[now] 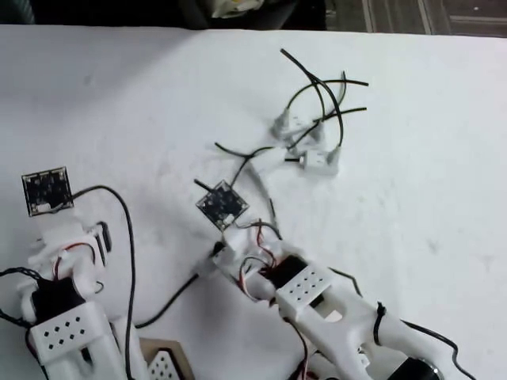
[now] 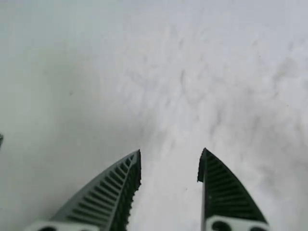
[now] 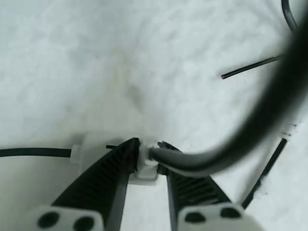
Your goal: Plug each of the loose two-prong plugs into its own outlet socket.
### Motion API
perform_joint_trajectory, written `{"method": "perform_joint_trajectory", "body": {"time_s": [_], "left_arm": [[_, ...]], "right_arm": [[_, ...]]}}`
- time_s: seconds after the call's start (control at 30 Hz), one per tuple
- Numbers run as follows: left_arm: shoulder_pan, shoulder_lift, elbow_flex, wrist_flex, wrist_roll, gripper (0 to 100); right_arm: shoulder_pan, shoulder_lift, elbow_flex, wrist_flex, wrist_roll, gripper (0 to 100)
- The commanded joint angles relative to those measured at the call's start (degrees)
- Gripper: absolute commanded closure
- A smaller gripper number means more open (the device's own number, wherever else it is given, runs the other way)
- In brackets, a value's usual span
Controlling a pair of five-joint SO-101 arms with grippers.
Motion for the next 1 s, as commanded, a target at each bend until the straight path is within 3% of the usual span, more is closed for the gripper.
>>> {"method": "perform_joint_trajectory", "body": {"time_s": [0.0,0.5,0.67,0.97], "left_arm": [[-0.04,-0.66,-0.18,-1.05,-0.53,79],[0.04,-0.66,-0.18,-1.05,-0.53,79],[0.04,-0.66,-0.18,-1.05,-0.53,79],[0.04,-0.66,-0.09,-1.05,-0.53,79]], "right_arm": [[-1.27,1.01,-1.49,3.82,0.26,98.2],[-1.27,0.57,-1.67,6.02,0.53,98.0],[-1.36,0.31,-2.11,6.20,0.26,92.3],[-1.19,0.31,-7.91,12.97,0.09,91.8]]}}
